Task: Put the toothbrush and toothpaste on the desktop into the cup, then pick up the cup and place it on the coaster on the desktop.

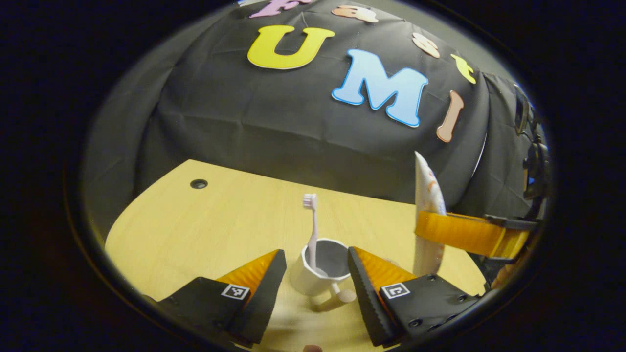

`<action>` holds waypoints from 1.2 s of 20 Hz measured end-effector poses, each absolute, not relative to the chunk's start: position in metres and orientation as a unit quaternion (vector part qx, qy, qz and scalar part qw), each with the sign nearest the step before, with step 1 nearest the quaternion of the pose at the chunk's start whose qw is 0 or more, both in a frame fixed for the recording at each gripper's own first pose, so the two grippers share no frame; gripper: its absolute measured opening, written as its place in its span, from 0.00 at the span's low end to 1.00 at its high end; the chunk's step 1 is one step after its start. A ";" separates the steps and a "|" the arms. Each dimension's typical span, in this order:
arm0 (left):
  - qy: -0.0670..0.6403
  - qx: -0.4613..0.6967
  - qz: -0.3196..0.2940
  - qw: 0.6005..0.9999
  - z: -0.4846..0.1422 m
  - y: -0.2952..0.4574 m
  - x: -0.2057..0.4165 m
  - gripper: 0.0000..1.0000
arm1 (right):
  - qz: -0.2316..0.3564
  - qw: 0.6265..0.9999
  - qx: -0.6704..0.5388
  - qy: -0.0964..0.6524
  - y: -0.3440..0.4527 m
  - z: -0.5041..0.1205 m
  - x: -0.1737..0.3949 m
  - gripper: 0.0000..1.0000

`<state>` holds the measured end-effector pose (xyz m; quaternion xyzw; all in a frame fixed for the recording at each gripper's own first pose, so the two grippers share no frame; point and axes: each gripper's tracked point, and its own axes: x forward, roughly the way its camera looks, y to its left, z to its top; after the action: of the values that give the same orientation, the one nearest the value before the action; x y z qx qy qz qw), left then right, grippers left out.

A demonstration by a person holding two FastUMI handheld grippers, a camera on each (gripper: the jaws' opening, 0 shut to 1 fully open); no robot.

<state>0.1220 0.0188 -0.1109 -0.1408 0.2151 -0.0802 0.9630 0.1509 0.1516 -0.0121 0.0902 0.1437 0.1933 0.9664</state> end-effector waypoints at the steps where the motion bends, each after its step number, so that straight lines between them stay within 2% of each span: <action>1: 0.219 -0.146 -0.081 0.961 -0.111 0.021 0.115 0.83 | 0.199 0.965 0.100 0.136 0.158 -0.008 0.159 0.20; 3: 0.223 -0.151 -0.073 0.960 -0.111 0.031 0.106 0.93 | 0.210 0.962 0.120 0.127 0.170 -0.004 0.170 0.20; 4: 0.224 -0.151 -0.068 0.960 -0.112 0.035 0.101 0.82 | 0.214 0.961 0.127 0.124 0.176 -0.003 0.177 0.20; 5: 0.225 -0.154 -0.062 0.960 -0.112 0.039 0.097 0.82 | 0.215 0.960 0.130 0.122 0.180 -0.003 0.182 0.20; 6: 0.226 -0.157 -0.058 0.960 -0.111 0.042 0.094 0.93 | 0.216 0.961 0.127 0.120 0.184 -0.004 0.187 0.20; 7: 0.228 -0.159 -0.056 0.959 -0.111 0.044 0.090 0.87 | 0.217 0.961 0.123 0.116 0.187 -0.005 0.191 0.20; 8: 0.229 -0.160 -0.055 0.959 -0.111 0.045 0.087 0.93 | 0.218 0.962 0.119 0.113 0.192 -0.007 0.195 0.20; 10: 0.232 -0.161 -0.054 0.958 -0.114 0.047 0.079 0.93 | 0.222 0.961 0.117 0.116 0.201 -0.015 0.202 0.20; 11: 0.234 -0.164 -0.054 0.957 -0.115 0.047 0.074 0.88 | 0.223 0.961 0.118 0.117 0.206 -0.019 0.205 0.20; 13: 0.240 -0.171 -0.050 0.954 -0.120 0.049 0.067 0.88 | 0.220 0.962 0.115 0.117 0.212 -0.026 0.213 0.20; 14: 0.243 -0.173 -0.047 0.953 -0.123 0.051 0.062 0.92 | 0.218 0.962 0.111 0.119 0.215 -0.030 0.215 0.20; 15: 0.247 -0.174 -0.045 0.952 -0.127 0.053 0.058 0.87 | 0.217 0.963 0.106 0.121 0.218 -0.035 0.217 0.20; 20: 0.256 -0.180 -0.032 0.949 -0.134 0.063 0.048 0.92 | 0.213 0.964 0.079 0.138 0.224 -0.057 0.213 0.21; 21: 0.256 -0.179 -0.031 0.949 -0.135 0.065 0.047 0.87 | 0.214 0.963 0.081 0.139 0.225 -0.057 0.210 0.22; 22: 0.257 -0.178 -0.029 0.949 -0.136 0.066 0.045 0.87 | 0.209 0.965 0.079 0.138 0.224 -0.058 0.211 0.28; 24: 0.257 -0.180 -0.028 0.949 -0.135 0.066 0.043 0.87 | 0.205 0.965 0.076 0.143 0.223 -0.059 0.204 0.33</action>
<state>0.0432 0.0661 -0.1348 -0.1797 0.2573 -0.0284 0.9491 0.2040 0.2226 -0.0592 0.0759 0.1433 0.2045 0.9653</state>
